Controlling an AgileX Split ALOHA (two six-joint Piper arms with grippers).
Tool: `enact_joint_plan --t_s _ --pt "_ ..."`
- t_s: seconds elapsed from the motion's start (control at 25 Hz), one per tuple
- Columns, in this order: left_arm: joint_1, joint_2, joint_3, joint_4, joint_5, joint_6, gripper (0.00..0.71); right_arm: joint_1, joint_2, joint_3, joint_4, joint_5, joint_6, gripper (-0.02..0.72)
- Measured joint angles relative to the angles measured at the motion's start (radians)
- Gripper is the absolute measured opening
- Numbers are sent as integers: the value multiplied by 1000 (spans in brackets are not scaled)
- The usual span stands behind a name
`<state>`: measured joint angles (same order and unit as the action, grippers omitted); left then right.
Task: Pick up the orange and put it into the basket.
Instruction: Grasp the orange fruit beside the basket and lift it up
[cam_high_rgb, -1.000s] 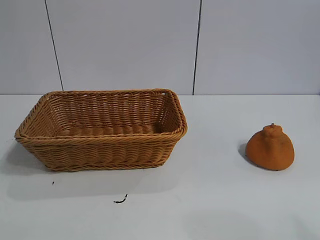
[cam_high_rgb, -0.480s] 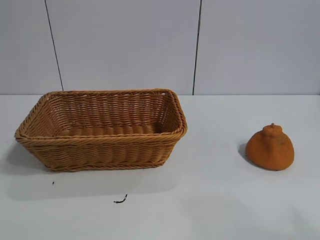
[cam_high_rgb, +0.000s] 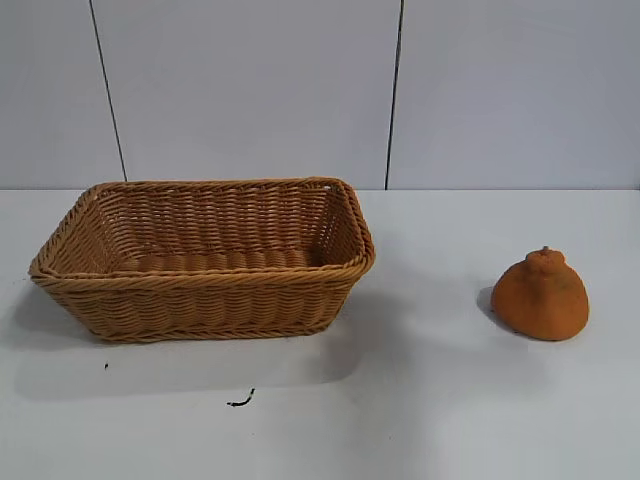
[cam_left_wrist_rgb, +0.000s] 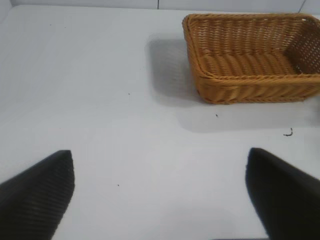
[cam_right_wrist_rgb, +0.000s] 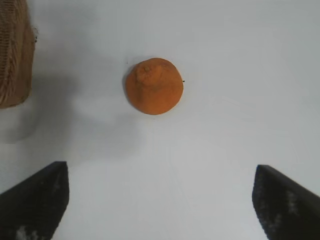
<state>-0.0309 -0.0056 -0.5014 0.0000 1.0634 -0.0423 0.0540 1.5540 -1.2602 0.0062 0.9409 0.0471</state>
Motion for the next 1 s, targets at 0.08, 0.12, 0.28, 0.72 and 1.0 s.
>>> enact_joint_plan --t_s 0.08,0.12,0.28,0.72,1.0 --pt "0 0 0 0 0 0 666 0 94 -49 2 3 0 682" --pt "0 0 0 0 0 0 666 0 144 -72 3 4 0 682" --pt "0 0 0 0 0 0 666 0 314 -135 13 6 -2 682" --pt "0 0 0 0 0 0 666 0 595 -172 51 -42 -35 678" --pt "0 0 0 0 0 0 666 0 609 -214 53 -11 -38 197"
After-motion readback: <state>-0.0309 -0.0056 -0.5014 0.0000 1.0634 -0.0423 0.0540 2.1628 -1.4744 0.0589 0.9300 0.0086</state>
